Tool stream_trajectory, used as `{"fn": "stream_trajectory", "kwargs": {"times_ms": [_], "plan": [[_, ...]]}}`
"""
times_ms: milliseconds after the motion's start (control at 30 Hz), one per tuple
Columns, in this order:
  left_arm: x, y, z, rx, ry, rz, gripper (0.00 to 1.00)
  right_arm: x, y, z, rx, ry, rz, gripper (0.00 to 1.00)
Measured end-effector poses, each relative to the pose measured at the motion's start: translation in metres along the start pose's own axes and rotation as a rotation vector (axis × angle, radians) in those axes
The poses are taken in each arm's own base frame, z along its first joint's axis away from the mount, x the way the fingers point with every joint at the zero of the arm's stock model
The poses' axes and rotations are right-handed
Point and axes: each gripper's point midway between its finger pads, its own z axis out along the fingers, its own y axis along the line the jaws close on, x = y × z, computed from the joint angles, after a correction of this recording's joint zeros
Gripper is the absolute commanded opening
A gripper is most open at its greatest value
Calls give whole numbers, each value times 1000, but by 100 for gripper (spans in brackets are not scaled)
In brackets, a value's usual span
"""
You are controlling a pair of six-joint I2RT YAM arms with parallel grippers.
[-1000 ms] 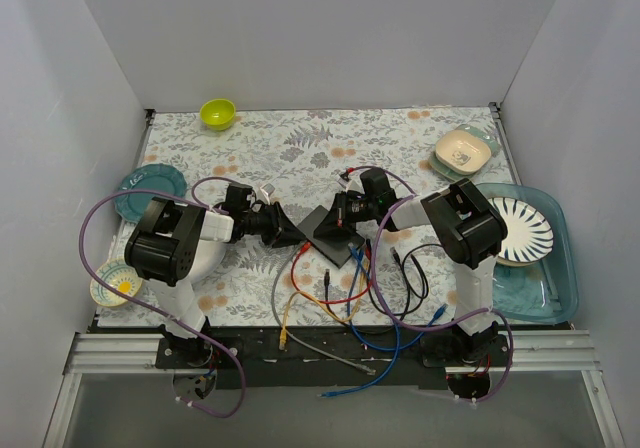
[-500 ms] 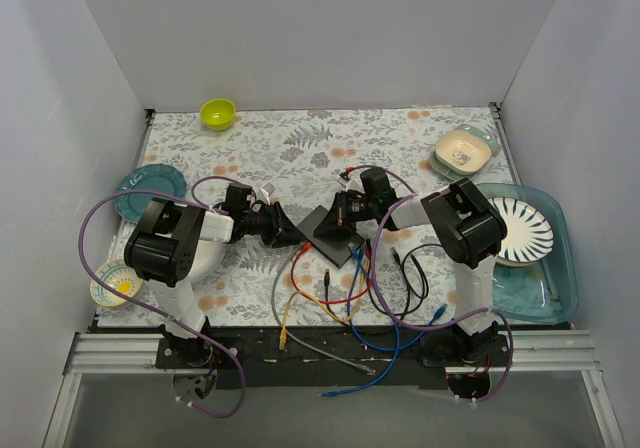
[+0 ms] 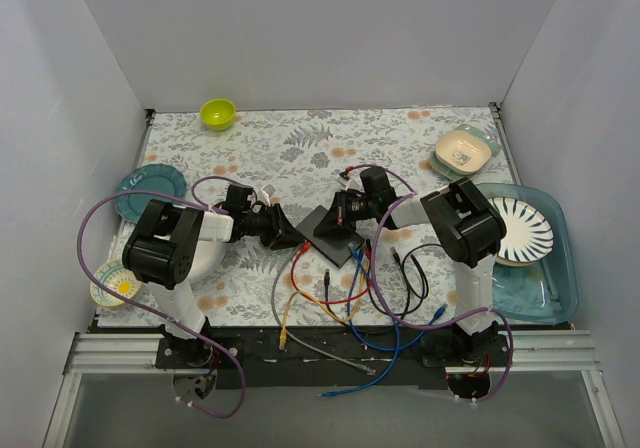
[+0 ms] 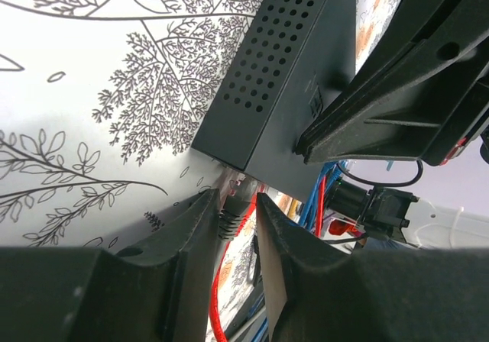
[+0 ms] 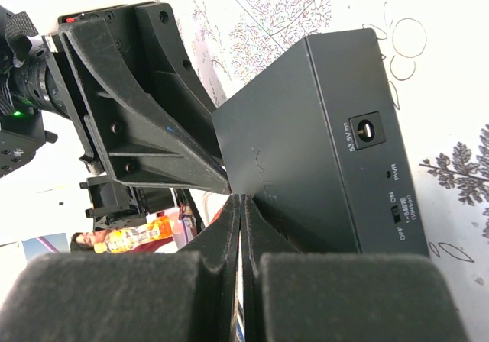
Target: Pull the plug from the switch port
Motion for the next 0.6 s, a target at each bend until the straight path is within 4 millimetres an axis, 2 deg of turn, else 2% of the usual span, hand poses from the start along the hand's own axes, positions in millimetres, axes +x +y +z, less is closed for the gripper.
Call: {"fn": "stream_trajectory", "kwargs": {"times_ms": [267,367,433,500,600], "plan": [[-3,0,3,-5,21,-46,19,0,0,0,0,0,0,1],[-3,-1,5,-2,35,-59,14,0,0,0,-1,1,1,1],[-3,-1,6,2,42,-62,5,-1,0,-1,-1,-1,2,1],[-3,-1,6,5,46,-62,0,-1,-1,-1,-1,-2,3,1],[-3,-1,7,10,49,-61,0,-1,-1,-1,0,-3,3,1]]}}
